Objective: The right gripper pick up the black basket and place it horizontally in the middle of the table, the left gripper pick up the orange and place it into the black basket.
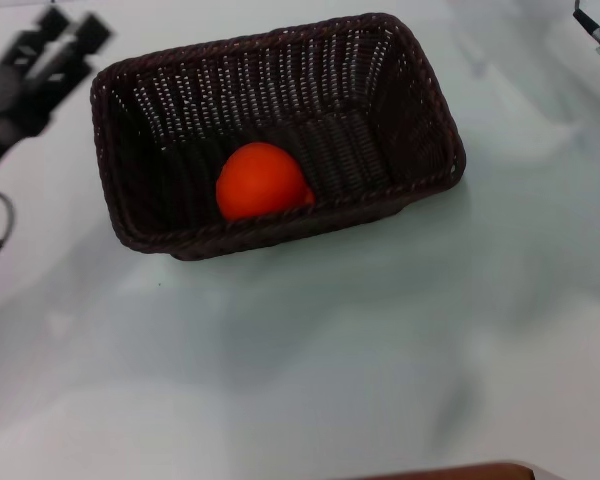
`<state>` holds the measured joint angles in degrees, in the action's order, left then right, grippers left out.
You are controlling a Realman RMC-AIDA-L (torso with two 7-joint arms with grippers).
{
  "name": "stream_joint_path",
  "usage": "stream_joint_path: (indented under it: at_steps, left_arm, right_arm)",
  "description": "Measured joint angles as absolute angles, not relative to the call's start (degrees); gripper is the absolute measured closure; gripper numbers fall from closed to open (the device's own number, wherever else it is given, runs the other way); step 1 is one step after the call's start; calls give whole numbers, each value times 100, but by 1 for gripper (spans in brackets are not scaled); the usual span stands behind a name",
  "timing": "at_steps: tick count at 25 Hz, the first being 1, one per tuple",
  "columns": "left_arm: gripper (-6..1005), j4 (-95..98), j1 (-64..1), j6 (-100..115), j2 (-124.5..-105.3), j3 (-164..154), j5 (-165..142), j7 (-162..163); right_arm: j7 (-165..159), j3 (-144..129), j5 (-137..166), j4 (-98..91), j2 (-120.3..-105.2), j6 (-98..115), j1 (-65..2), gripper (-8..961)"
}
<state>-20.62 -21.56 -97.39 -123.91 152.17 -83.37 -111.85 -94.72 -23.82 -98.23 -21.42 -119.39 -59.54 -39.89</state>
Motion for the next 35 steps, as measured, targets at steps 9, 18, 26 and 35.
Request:
stream_joint_path:
  at_steps: [9, 18, 26, 35]
  left_arm:
    - [70, -2027, -1329, -10584, -12384, 16337, -7281, -11897]
    - [74, -2077, -1037, -10324, -12254, 16467, -6445, -11961]
    - [76, -2071, -1042, -10337, -12224, 16474, -6319, -11973]
    - [76, -1701, -1175, -10224, -12379, 16488, -5870, -12418]
  right_arm:
    - [-8038, -2402, -10999, -1622, -11950, -6556, -3999, 204]
    - [-7452, -2348, -11409, -1344, -11952, -7233, -3786, 206]
    - [-6468, -2375, -11434, -1248, -11965, -7453, -3826, 206]
    - [-5115, -2193, -11967, -1302, -11965, -7289, -4022, 208]
